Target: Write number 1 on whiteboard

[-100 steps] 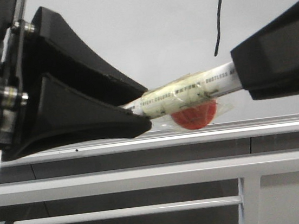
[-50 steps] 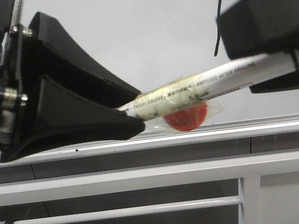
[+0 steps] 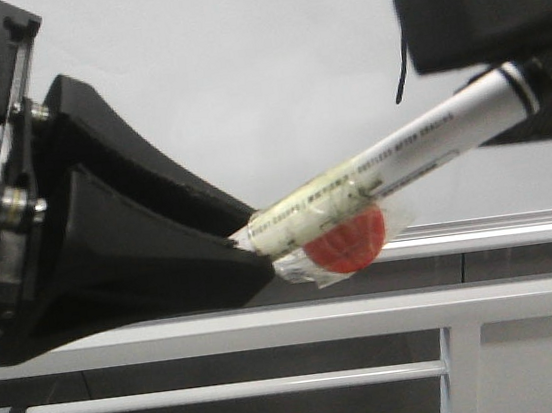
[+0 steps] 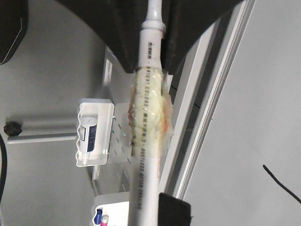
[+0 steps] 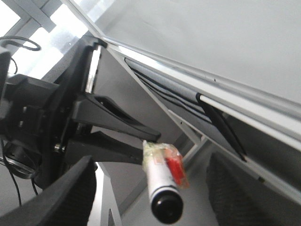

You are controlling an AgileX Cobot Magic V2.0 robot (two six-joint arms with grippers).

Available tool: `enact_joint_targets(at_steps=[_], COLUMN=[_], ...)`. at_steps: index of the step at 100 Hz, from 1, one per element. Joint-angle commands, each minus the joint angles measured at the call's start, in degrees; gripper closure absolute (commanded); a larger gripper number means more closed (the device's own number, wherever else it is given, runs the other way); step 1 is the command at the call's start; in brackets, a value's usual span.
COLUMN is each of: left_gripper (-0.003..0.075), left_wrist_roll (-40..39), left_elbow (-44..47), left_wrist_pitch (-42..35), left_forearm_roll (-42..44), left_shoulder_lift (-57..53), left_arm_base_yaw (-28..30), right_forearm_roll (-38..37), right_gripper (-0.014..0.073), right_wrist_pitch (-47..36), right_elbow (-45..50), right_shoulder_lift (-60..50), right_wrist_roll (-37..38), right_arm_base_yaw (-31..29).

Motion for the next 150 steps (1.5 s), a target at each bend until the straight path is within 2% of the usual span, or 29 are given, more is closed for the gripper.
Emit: enact_joint_targets(at_steps=[1,12,32,38,60,70,77,82,95,110,117,145,150], left_gripper=[0.0741,0.0741,0.0741,0.0741,0.0741,0.0741,0.0741,0.0741,0.0741,0.0741,0.0741,0.0741,0.0741], left_wrist_roll=[-0.71,-0.71,-0.71,-0.71,-0.1,0.81,5.32,10.77,17.36,17.72,17.63,17.63,17.04], left_elbow=[-0.78,1.45,4.37,4.8,9.81,13.19,15.68,17.86,21.81,24.16,24.94,25.45,24.78], left_wrist_pitch=[-4.1,-5.15,-6.95,-8.35,-18.0,-25.63,-30.11,-34.21,-42.98,-50.1,-55.71,-80.38,-80.39], left_forearm_roll=[-2.46,-4.37,-8.42,-9.68,-16.11,-20.5,-26.69,-34.22,-43.1,-44.04,-45.97,-49.23,-49.11], left_shoulder_lift=[-1.5,-3.15,-8.16,-9.46,-13.35,-14.92,-15.5,-15.5,-15.07,-11.93,-9.19,9.25,12.44], left_arm_base_yaw=[-0.43,-0.29,0.46,1.54,7.87,10.94,12.07,12.17,12.17,12.17,12.17,12.17,12.17], right_forearm_roll=[2.36,-0.42,-4.52,-5.75,-9.85,-11.53,-11.78,-13.16,-14.26,-16.92,-16.2,-16.06,-16.06], right_gripper=[0.0183,0.0283,0.0606,0.0663,0.0655,0.0655,0.0655,0.0655,0.0655,0.0655,0.0655,0.0655,0.0655], right_wrist_pitch=[0.0,-1.35,-0.6,0.2,0.81,1.02,0.91,0.41,-2.09,-5.34,-7.64,-8.66,-8.66], right_elbow=[-1.84,-1.84,-1.84,-1.84,-1.73,-0.86,0.06,0.96,3.36,6.51,7.7,7.94,7.94], right_shoulder_lift=[-3.24,-7.57,-13.58,-14.58,-15.83,-15.83,-15.97,-16.38,-18.27,-22.01,-23.5,-24.89,-24.89], right_wrist_roll=[-1.43,-1.43,-1.43,-1.43,-0.16,-0.17,-0.17,-0.17,-0.17,-0.17,-0.17,-0.17,-0.17], right_arm_base_yaw=[0.08,0.08,0.08,0.08,0.08,0.08,0.08,0.08,0.08,0.08,0.08,0.08,0.08])
